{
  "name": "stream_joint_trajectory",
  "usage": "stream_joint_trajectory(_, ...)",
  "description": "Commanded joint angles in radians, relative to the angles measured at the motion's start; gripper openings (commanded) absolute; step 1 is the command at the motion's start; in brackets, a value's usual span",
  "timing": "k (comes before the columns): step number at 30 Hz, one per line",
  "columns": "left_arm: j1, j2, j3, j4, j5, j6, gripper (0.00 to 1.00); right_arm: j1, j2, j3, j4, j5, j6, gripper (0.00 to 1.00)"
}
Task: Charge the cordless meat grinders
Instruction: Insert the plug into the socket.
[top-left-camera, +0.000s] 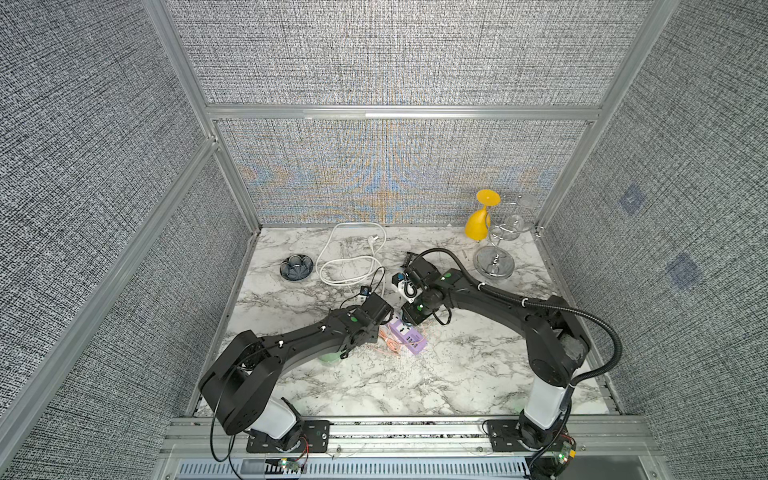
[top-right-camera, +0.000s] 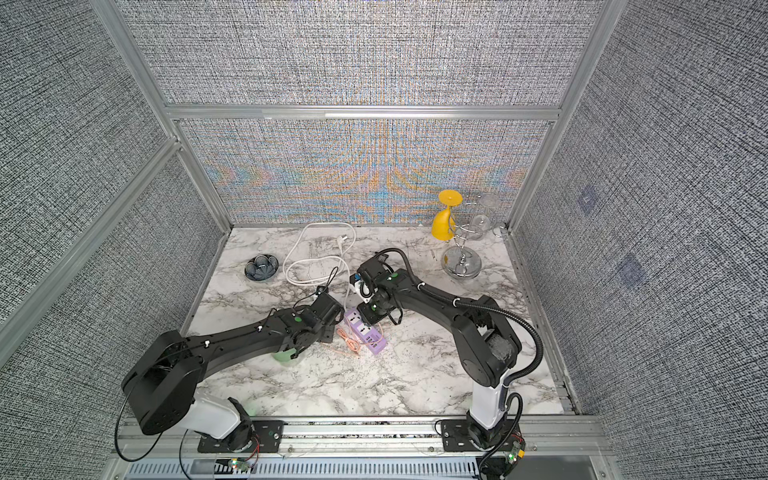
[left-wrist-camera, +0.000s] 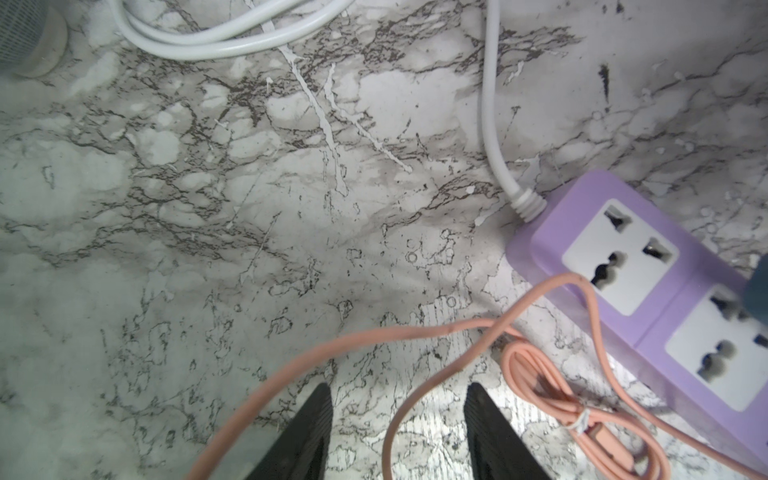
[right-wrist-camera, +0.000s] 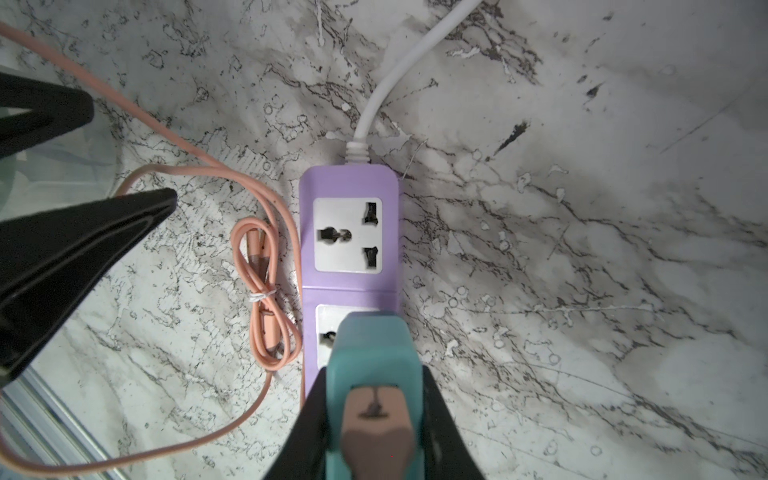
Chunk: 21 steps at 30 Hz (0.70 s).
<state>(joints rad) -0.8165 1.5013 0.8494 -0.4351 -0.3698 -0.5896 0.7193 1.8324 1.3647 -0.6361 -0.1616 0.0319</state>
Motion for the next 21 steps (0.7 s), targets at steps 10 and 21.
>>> stream_joint_trajectory(10, 0.000, 0.007, 0.008, 0.012, -0.002, 0.013, 0.53, 0.009, -0.001, -0.050, 0.057, 0.003, 0.019, 0.00)
stream_joint_trajectory(21, 0.000, 0.001, 0.014, 0.008, -0.011, 0.014, 0.54, 0.062, -0.020, -0.148, 0.080, 0.115, 0.021, 0.00)
